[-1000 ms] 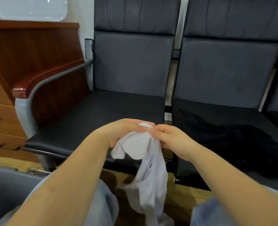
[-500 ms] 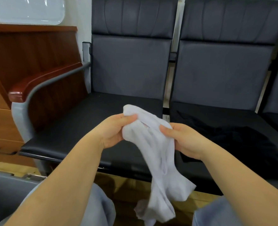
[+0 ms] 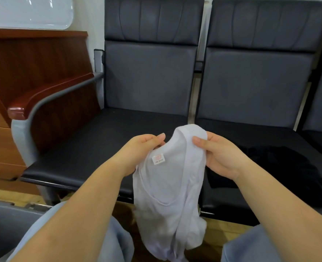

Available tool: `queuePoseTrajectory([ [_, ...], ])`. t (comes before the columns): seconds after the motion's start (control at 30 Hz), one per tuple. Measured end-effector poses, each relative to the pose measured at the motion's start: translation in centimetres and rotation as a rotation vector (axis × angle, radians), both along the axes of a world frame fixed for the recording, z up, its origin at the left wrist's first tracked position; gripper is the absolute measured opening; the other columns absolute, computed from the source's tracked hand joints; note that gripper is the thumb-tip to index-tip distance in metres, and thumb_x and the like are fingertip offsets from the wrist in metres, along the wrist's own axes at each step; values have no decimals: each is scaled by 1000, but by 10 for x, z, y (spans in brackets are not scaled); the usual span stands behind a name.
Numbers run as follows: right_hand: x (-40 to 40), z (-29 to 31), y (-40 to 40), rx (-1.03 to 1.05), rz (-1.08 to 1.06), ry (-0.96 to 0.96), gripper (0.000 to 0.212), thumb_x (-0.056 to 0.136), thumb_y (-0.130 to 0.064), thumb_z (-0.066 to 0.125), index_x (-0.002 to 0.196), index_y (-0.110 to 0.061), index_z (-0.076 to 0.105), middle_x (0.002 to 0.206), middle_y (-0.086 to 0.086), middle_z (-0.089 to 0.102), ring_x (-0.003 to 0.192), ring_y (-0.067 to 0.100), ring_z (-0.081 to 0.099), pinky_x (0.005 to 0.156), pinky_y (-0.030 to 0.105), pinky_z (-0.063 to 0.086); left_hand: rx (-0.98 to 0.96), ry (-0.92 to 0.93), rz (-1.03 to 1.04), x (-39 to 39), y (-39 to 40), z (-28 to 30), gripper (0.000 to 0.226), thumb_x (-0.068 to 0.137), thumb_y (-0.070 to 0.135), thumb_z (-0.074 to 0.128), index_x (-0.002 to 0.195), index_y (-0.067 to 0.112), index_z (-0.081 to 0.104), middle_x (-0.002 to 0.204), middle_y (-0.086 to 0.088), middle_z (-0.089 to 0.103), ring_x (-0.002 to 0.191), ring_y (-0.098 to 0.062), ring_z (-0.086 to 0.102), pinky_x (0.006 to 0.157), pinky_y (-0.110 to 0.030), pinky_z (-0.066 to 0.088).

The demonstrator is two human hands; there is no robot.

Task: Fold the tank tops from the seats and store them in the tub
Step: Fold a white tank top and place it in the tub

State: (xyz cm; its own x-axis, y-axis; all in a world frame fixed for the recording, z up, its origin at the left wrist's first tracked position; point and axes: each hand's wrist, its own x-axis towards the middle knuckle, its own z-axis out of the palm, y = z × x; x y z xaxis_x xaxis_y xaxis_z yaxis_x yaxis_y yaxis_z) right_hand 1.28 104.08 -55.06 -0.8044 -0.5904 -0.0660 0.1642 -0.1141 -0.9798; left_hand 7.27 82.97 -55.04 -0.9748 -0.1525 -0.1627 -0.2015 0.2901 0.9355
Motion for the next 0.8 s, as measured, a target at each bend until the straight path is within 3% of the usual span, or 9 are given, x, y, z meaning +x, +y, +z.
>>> queuePoseTrajectory([
  [0.1,2,5,4,-11,-54,6,41,77,-25,65,114,-8,65,113,11,70,103,25,67,80,32,55,-41,-7,-33,2,-8,-2,23,89,48,59,97,32,73,95,12,73,89,-7,69,82,-26,52],
  [0.2,2,10,9,-25,-155,14,42,74,-27,66,113,-11,66,110,8,71,102,23,68,79,32,54,-184,-9,-32,3,-17,-4,15,86,48,62,97,40,70,103,19,67,100,-4,60,92,-30,45],
  [0.3,0,13,16,-15,-228,38,40,79,-27,65,116,-10,64,111,8,70,102,24,67,78,34,53,-289,-20,7,5,-23,-5,21,83,52,64,89,34,72,96,14,67,94,-5,60,81,-27,45],
  [0.37,-1,15,20,-2,-258,67,27,89,-25,60,110,-9,64,108,8,71,99,23,67,76,33,54,-373,-37,33,7,-27,-6,29,83,53,64,83,25,72,87,6,68,87,-10,62,72,-25,46],
  [0.47,-2,18,26,0,-286,94,17,92,-24,57,100,-10,63,101,6,71,94,20,68,78,34,55,-431,-12,63,11,-32,-6,36,84,52,62,79,17,71,82,-2,66,82,-16,63,73,-27,49],
  [0.63,-3,19,33,21,-326,114,13,93,-23,57,96,-11,61,98,6,70,92,20,67,78,34,54,-499,-43,-20,18,-40,-5,27,81,41,71,80,14,69,80,-5,65,75,-17,61,66,-25,46],
  [0.8,-3,21,37,95,-350,144,13,94,-21,56,97,-9,61,97,5,71,89,19,68,76,31,55,-551,-53,-4,25,-47,-4,17,89,37,63,82,21,66,81,0,63,76,-13,59,63,-22,41],
])
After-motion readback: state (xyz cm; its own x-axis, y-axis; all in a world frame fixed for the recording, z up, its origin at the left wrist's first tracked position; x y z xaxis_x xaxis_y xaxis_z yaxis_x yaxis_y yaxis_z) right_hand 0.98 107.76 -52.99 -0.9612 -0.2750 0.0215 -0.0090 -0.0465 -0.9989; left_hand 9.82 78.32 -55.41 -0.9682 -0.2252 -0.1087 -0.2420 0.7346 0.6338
